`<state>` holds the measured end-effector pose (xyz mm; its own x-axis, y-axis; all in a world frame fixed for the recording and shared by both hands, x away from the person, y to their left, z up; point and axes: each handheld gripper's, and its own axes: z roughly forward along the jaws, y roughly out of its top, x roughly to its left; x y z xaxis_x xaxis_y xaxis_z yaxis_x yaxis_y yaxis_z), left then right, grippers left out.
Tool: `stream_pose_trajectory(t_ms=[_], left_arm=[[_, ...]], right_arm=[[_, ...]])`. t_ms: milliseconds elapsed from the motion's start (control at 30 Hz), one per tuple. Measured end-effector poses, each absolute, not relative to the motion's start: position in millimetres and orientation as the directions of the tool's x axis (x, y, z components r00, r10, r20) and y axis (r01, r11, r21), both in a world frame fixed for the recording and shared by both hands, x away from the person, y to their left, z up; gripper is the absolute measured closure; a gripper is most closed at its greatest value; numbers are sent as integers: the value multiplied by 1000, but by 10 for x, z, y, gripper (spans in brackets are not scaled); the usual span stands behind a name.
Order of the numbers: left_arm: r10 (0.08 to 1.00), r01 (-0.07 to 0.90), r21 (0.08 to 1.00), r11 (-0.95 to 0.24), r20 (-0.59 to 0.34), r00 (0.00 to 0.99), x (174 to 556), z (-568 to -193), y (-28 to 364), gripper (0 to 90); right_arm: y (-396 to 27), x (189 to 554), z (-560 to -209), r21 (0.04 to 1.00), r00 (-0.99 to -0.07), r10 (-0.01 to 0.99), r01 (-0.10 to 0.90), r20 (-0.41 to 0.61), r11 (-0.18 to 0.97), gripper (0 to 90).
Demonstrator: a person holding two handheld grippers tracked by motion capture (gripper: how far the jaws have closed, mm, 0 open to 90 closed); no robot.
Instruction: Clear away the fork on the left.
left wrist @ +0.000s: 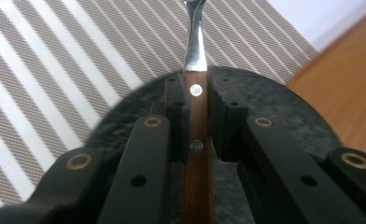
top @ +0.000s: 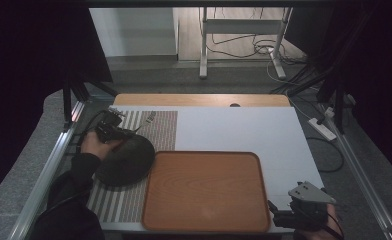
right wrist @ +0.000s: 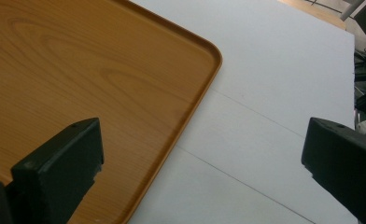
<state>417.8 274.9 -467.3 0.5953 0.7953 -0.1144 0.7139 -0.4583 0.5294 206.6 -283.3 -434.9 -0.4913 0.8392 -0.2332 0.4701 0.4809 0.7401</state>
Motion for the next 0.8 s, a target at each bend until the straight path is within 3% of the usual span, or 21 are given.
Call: stream_pose_trajectory(t_ms=[800], left_arm=[[741, 684, 530, -501, -145, 655, 3272, -4622, 2280, 779]], right_arm=[[-2836, 2059, -4346, 745, -488, 841, 466, -233, 477, 0]])
